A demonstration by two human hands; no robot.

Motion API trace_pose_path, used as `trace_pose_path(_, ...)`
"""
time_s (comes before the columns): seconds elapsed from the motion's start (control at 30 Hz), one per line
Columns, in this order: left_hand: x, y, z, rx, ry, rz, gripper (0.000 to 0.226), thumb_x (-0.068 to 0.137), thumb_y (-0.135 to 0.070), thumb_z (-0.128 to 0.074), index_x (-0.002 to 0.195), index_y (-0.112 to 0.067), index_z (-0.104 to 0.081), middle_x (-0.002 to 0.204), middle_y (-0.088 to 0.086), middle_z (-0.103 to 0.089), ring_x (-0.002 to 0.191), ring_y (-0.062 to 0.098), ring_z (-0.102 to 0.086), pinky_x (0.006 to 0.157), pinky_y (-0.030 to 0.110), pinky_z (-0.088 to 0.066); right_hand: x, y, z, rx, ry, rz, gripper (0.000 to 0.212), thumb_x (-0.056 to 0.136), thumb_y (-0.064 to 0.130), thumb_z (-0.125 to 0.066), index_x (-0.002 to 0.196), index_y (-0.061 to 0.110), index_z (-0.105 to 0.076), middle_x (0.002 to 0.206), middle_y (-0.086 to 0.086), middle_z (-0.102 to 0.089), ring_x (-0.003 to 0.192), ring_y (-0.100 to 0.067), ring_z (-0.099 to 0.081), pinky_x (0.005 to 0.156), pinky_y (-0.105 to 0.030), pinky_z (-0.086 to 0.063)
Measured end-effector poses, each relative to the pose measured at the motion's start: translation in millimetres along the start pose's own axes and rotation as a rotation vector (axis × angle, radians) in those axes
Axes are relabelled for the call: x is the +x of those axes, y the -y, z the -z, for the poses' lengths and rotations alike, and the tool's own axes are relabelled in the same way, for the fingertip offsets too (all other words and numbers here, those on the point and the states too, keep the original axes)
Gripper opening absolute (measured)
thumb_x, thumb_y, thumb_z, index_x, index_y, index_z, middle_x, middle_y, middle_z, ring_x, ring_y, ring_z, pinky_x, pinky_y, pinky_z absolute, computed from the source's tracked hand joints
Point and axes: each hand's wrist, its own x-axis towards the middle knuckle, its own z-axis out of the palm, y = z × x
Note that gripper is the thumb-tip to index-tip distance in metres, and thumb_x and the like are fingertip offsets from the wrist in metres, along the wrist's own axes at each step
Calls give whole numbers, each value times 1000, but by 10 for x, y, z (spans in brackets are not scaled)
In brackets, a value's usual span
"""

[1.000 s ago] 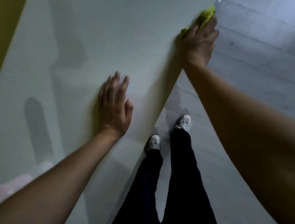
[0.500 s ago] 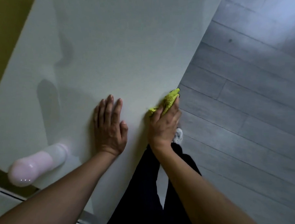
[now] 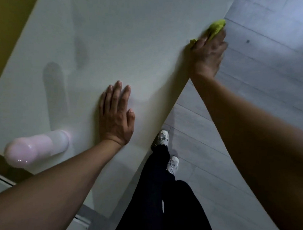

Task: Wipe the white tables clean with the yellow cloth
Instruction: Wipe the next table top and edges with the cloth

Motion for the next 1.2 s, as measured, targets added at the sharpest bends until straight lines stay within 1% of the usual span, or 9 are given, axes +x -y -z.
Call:
trace_pose_path(0.13,-3,-11,-3,1,-21,-5,63,98,-32,-36,157,-11,-41,167,14,-33,155,34,-30,126,53,-22,-468,-86,-33,24,17,-1,62,102,39,-37,157,17,-18,137,-14,-42,124,-35,-49,97,-45,-43)
trace_pose_path(0.3,-15,-8,-8,7,-34,-10,62,99,-32,-37,157,-12,-42,166,14,-34,154,35,-31,126,52,-22,-1905,-480,-132,95,144,-3,67,104,40,-35,160,20,-4,147,-17,-35,130,-39,-43,105,-51,-39)
trace_pose_path(0.4,-5,-2,-5,18,-33,-15,61,100,-32,-37,158,-12,-41,166,14,-33,154,36,-30,126,51,-21,-2384,-606,-195,17,181,-18,69,104,44,-31,159,21,4,145,-14,-34,127,-36,-42,99,-52,-43)
trace_pose_path(0.5,-8,-15,-8,17,-30,-4,60,101,-30,-40,158,-13,-40,167,13,-32,155,35,-29,127,51,-20,-2273,-570,-213,15,171,-18,70,104,46,-31,159,19,2,145,-14,-34,128,-35,-40,98,-51,-42)
trace_pose_path(0.67,-9,29,-27,26,-31,-2,62,99,-30,-42,159,-15,-38,168,12,-31,155,34,-28,128,48,-17,-1565,-381,-212,37,123,-48,68,104,47,-30,160,18,-3,151,-13,-31,134,-35,-40,106,-48,-35)
trace_pose_path(0.9,-51,6,-18,37,-19,5,63,99,-30,-42,160,-16,-37,168,10,-30,156,31,-26,128,48,-17,-911,-266,-129,-18,43,22,66,105,46,-29,159,16,-7,150,-10,-33,134,-26,-40,106,-42,-38)
trace_pose_path(0.97,-47,-5,-9,35,-20,4,63,99,-30,-41,160,-16,-37,168,11,-30,156,32,-26,128,47,-17,-930,-266,-109,-45,34,36,66,104,47,-29,159,16,-8,149,-9,-34,132,-25,-41,105,-41,-40)
trace_pose_path(1.07,-38,-9,11,29,-6,5,63,99,-29,-42,160,-17,-36,169,10,-28,157,32,-25,128,46,-15,-1209,-308,-89,-19,57,32,68,104,47,-30,159,16,-6,148,-10,-34,130,-28,-43,105,-46,-41)
trace_pose_path(1.2,-22,5,33,28,49,4,64,100,-31,-39,162,-18,-32,170,10,-23,158,32,-20,129,44,-9,-2195,-586,-235,26,99,14,67,104,44,-32,160,18,-4,146,-15,-35,128,-36,-45,102,-50,-41)
